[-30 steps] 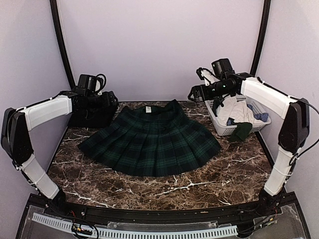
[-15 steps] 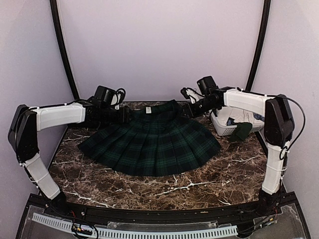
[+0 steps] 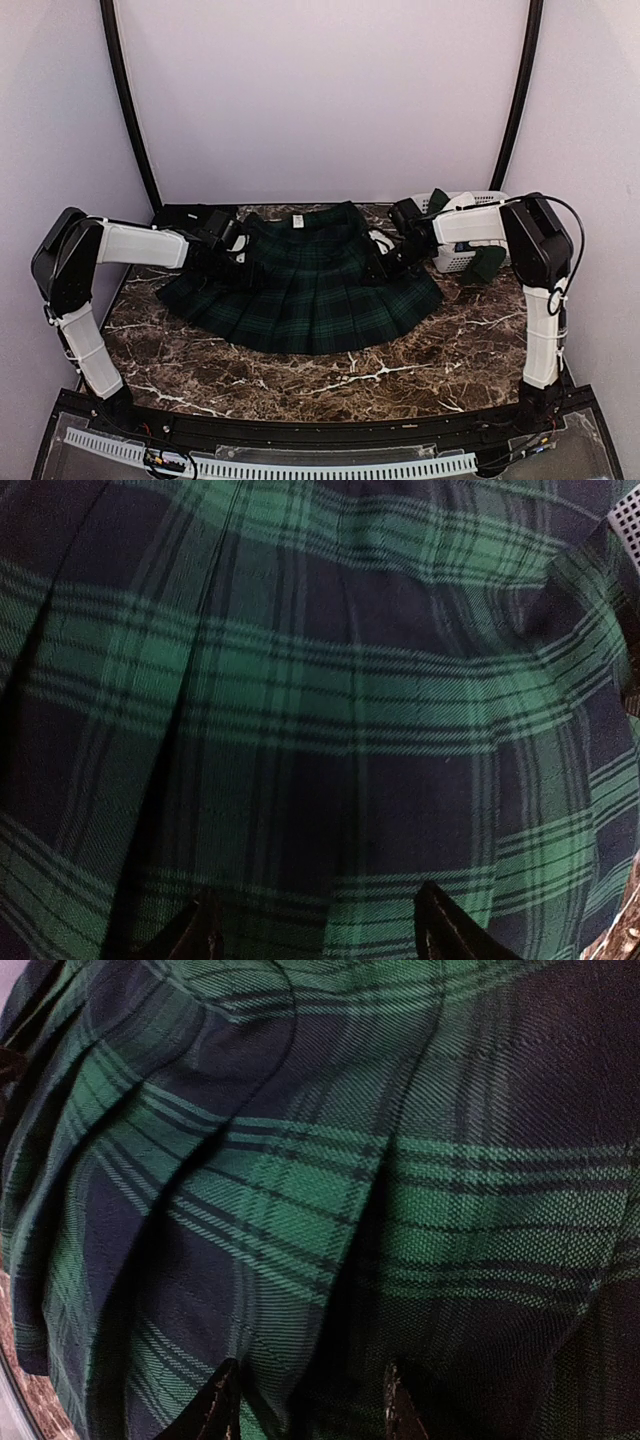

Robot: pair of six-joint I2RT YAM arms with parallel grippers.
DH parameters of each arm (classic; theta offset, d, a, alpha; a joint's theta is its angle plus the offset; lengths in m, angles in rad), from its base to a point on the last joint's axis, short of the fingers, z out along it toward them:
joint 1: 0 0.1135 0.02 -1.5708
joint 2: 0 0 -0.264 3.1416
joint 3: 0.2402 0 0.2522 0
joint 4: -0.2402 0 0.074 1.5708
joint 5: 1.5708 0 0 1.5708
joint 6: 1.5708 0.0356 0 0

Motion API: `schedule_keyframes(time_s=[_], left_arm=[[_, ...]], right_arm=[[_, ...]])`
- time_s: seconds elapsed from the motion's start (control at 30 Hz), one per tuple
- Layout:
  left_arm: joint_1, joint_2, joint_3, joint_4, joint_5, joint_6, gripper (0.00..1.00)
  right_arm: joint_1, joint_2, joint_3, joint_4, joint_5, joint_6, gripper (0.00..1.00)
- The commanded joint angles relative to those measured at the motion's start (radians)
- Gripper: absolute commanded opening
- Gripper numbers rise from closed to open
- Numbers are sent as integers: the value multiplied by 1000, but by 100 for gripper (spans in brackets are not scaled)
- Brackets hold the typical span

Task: Fold and stack the mixed laundry pile
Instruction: Adjust the flattened skirt at the center of the board.

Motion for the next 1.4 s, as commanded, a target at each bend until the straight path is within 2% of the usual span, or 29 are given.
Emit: schedule_keyframes(time_s=[0.0,0.2,0.33,0.37,0.43,0.53,0.6,0.67,0.73,0.87,0.93,1.0,1.17,1.37], left_arm=[[-6,-37,-70,-29,-1,-56,64],[-6,-110,-179,-42,-51,-98,64],[-5,-196,-211,-72,-95,-98,66],[-5,-206,-206,-74,-100,-94,66],[-4,-230,-167,-99,-133,-73,66],[-9,-286,-113,-54,-117,-10,67],[-14,-301,-62,-30,-67,36,71],[-27,-287,6,-20,-11,99,75],[-42,-245,75,-16,11,168,79],[-49,-150,194,2,-60,198,84],[-47,-83,266,7,-114,207,88],[-45,11,376,-31,-154,249,89],[-29,235,620,-99,-209,369,86],[9,446,879,-199,-232,395,89]], right_arm=[[45,-71,-135,29,-44,37,46],[125,-227,-367,104,-98,161,45],[295,-365,-496,188,-139,294,45],[362,-398,-508,197,-156,318,46],[410,-470,-507,192,-185,353,48],[369,-601,-426,116,-108,304,51],[314,-641,-343,46,-33,217,56],[241,-627,-265,5,27,125,59],[148,-572,-183,-9,52,101,59],[33,-445,-47,35,82,137,62],[28,-371,24,13,90,112,66],[29,-293,78,-13,94,78,65],[27,-185,163,-51,159,1,50],[25,-39,310,-134,203,-34,55]])
